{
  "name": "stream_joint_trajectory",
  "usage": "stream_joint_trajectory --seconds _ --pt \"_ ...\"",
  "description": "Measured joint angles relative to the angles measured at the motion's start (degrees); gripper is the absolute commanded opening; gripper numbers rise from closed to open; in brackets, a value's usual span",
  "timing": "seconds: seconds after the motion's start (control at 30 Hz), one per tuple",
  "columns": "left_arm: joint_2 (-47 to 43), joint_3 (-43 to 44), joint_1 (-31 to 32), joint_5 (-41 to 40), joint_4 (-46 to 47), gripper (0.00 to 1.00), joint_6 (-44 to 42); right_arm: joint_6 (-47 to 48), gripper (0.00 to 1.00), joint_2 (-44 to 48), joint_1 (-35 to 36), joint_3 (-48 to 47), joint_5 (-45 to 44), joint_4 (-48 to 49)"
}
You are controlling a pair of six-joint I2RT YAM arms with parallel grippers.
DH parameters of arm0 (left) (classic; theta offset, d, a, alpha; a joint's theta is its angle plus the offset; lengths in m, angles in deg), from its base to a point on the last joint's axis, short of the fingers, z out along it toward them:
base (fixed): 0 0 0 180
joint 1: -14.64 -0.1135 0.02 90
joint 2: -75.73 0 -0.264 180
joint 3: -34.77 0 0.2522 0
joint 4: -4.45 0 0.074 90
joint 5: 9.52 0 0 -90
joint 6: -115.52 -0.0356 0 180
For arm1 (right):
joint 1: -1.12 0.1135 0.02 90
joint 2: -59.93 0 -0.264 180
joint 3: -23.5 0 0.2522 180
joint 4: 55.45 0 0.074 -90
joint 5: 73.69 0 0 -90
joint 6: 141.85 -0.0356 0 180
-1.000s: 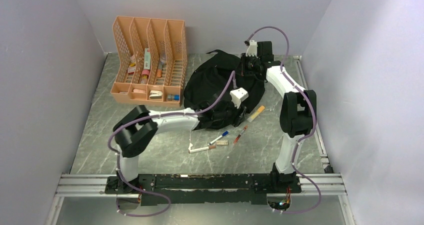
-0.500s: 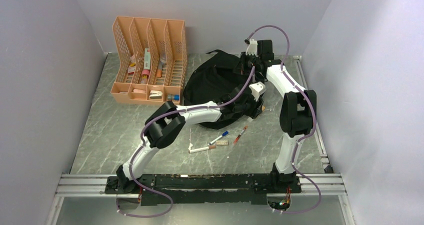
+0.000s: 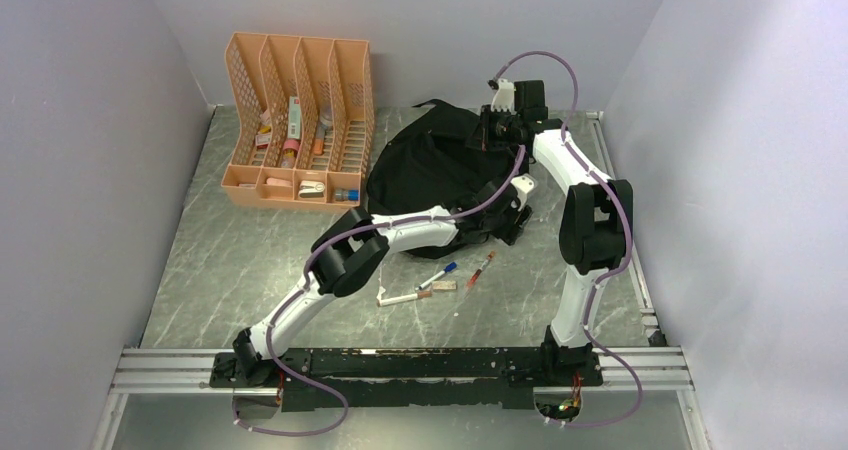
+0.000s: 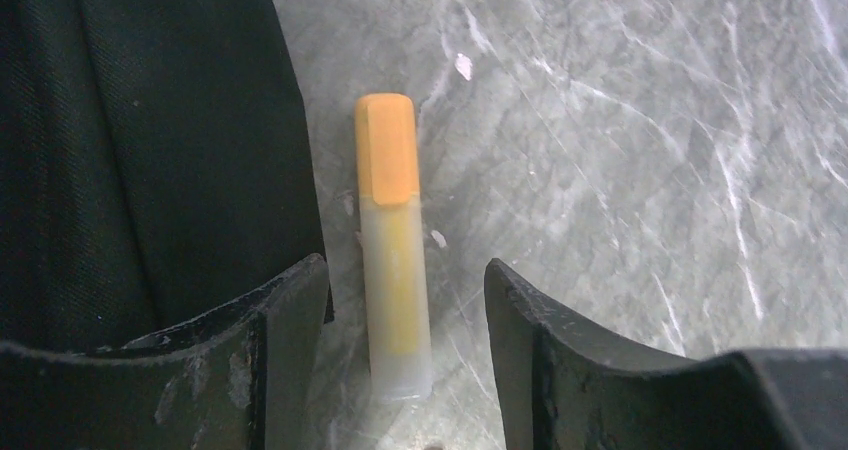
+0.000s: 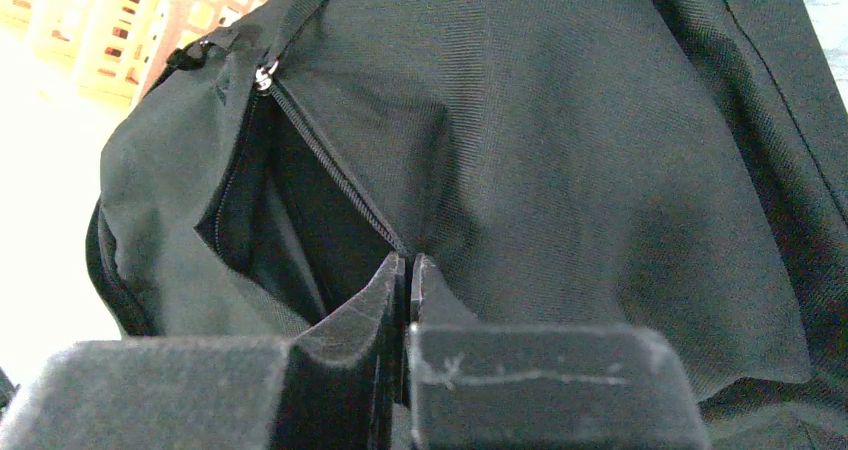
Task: Pack the student bag
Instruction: Pick up the stationery from the center of the board.
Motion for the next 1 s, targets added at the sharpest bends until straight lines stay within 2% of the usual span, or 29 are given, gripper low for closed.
stream_joint_trajectory --seconds 0.63,0.77,1.0 --pt "4.42 5.53 1.62 -5.99 -4.44 0.62 -1.7 0.33 0.0 -0.63 -0.33 0.0 0.61 -0.44" --pt "5.07 6.54 2.27 -7.8 -5.33 0.59 -2.36 0.48 0.0 -0.63 -0.33 0.0 0.83 -0.48" --pt "5.57 7.28 2.45 -9.66 -6.23 0.49 -2.82 0.46 0.0 -0.63 -0.42 0.0 1.2 -0.48"
